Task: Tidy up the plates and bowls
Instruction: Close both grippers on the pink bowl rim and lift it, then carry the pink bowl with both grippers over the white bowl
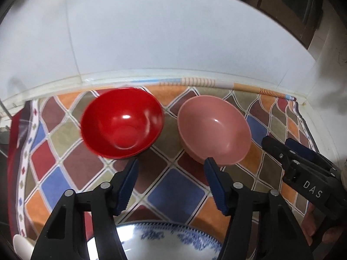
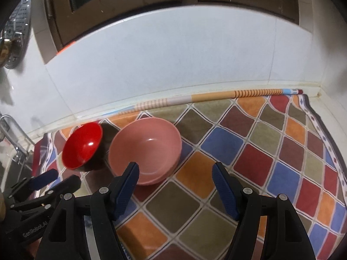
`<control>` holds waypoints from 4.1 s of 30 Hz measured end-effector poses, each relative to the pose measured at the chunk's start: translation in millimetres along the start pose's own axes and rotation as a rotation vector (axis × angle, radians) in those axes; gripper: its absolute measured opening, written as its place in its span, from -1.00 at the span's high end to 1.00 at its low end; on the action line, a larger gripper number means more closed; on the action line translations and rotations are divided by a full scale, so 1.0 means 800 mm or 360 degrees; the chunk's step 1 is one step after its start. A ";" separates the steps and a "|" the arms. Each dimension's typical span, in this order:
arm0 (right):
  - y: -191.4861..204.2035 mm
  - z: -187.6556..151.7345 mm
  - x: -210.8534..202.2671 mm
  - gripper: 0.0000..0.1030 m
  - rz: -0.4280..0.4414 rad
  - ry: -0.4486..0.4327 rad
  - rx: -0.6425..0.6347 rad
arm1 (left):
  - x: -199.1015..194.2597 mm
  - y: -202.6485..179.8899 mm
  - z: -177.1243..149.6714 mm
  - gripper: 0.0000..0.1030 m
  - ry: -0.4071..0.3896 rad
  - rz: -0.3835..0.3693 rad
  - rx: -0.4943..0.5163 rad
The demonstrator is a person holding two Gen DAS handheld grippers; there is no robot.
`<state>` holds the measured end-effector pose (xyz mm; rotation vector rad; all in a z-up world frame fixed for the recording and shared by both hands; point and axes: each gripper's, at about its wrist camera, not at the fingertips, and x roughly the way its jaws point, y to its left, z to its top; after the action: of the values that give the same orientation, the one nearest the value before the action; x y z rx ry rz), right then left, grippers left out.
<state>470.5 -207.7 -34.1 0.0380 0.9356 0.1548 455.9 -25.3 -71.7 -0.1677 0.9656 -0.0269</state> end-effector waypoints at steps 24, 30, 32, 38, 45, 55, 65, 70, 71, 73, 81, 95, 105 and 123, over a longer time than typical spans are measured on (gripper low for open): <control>-0.021 0.016 0.116 0.38 0.0116 0.0240 0.0059 | 0.108 -0.036 0.041 0.55 0.0153 0.0021 0.0061; -0.019 0.015 0.125 0.70 0.0111 0.0270 0.0085 | 0.113 -0.040 0.043 0.71 0.0160 0.0030 0.0088; -0.020 0.014 0.123 0.72 0.0083 0.0265 0.0102 | 0.110 -0.041 0.042 0.71 0.0151 0.0025 0.0091; -0.025 0.015 0.110 0.73 0.0073 0.0270 0.0163 | 0.084 -0.044 0.042 0.71 0.0101 0.0005 0.0102; -0.020 0.018 0.073 0.73 0.0076 0.0218 0.0154 | 0.034 -0.038 0.033 0.71 0.0010 -0.0017 0.0099; 0.006 0.011 0.013 0.73 0.0115 0.0141 0.0078 | -0.044 -0.016 0.006 0.71 -0.0117 -0.0014 0.0084; 0.053 -0.009 -0.043 0.73 0.0169 0.0093 -0.0015 | -0.107 0.026 -0.028 0.71 -0.0188 -0.0001 -0.0003; 0.086 -0.026 -0.067 0.73 0.0188 0.0082 -0.0090 | -0.136 0.054 -0.051 0.71 -0.0215 0.0007 -0.0055; 0.092 -0.030 -0.071 0.73 0.0192 0.0079 -0.0102 | -0.142 0.060 -0.055 0.71 -0.0219 0.0008 -0.0066; 0.104 -0.037 -0.080 0.73 0.0200 0.0077 -0.0122 | -0.154 0.072 -0.065 0.71 -0.0226 0.0009 -0.0087; 0.156 -0.068 -0.113 0.73 0.0235 0.0064 -0.0191 | -0.195 0.116 -0.100 0.71 -0.0248 0.0030 -0.0145; 0.251 -0.114 -0.146 0.73 0.0330 0.0082 -0.0308 | -0.249 0.209 -0.159 0.71 -0.0262 0.0123 -0.0256; 0.314 -0.144 -0.144 0.73 0.0408 0.0148 -0.0417 | -0.260 0.262 -0.193 0.71 -0.0206 0.0176 -0.0358; 0.367 -0.196 -0.096 0.73 0.0437 0.0405 -0.0490 | -0.225 0.308 -0.230 0.71 0.0003 0.0226 -0.0457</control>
<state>265.6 65.4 -36.7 -0.1416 1.1486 0.5669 190.1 211.4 -65.4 -0.3627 0.9782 0.2429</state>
